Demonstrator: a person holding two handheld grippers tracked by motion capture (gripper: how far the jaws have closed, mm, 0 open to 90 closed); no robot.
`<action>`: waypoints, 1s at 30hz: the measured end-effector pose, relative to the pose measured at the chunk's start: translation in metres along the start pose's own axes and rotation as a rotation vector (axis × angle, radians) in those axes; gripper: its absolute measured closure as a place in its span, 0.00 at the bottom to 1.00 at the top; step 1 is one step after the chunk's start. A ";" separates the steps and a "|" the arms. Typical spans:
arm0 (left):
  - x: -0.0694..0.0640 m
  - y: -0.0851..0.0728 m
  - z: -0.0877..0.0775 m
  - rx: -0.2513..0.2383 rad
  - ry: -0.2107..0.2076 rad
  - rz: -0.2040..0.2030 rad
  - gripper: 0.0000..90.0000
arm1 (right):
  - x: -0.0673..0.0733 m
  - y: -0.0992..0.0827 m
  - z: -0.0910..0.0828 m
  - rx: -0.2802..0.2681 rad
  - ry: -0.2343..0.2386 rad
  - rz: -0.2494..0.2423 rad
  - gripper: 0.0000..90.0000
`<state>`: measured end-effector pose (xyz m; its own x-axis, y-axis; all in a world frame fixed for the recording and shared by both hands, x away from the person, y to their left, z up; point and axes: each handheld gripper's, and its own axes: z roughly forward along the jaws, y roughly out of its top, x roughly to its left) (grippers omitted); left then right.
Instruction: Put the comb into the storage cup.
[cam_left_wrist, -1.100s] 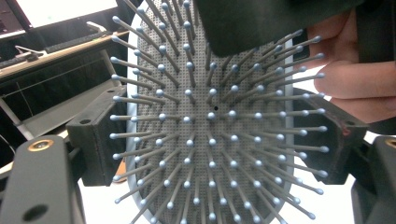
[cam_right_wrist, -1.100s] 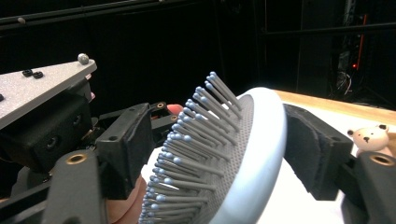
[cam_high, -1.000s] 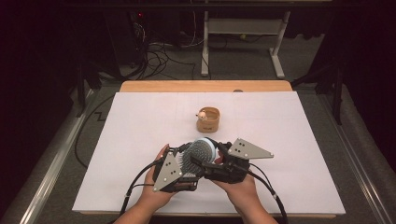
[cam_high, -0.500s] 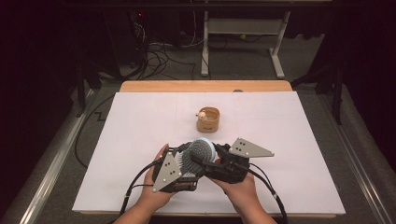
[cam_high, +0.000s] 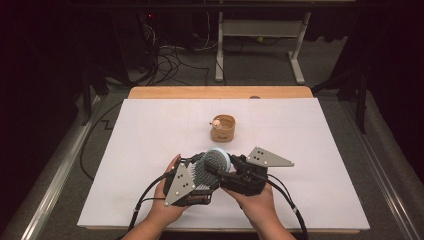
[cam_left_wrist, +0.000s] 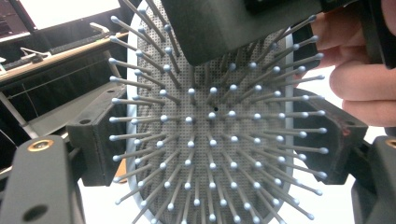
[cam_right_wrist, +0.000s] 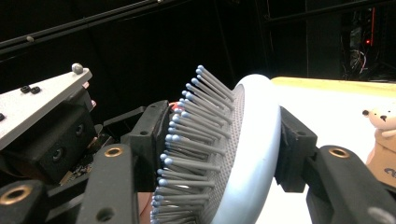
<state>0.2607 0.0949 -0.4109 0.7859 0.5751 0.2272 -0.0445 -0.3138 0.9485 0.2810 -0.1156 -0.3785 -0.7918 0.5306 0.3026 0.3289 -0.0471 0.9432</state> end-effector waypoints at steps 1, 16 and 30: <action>0.000 0.000 0.000 0.000 0.002 0.002 0.22 | 0.000 0.000 0.000 0.001 -0.001 0.003 0.53; -0.002 0.000 0.001 0.007 0.014 0.017 0.22 | 0.001 0.000 -0.001 -0.008 -0.025 0.007 0.60; -0.001 0.000 0.001 0.011 0.008 0.024 0.22 | 0.002 -0.001 -0.001 -0.015 -0.048 0.013 0.64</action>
<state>0.2609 0.0936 -0.4112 0.7795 0.5736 0.2516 -0.0565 -0.3356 0.9403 0.2787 -0.1151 -0.3787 -0.7613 0.5702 0.3085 0.3311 -0.0671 0.9412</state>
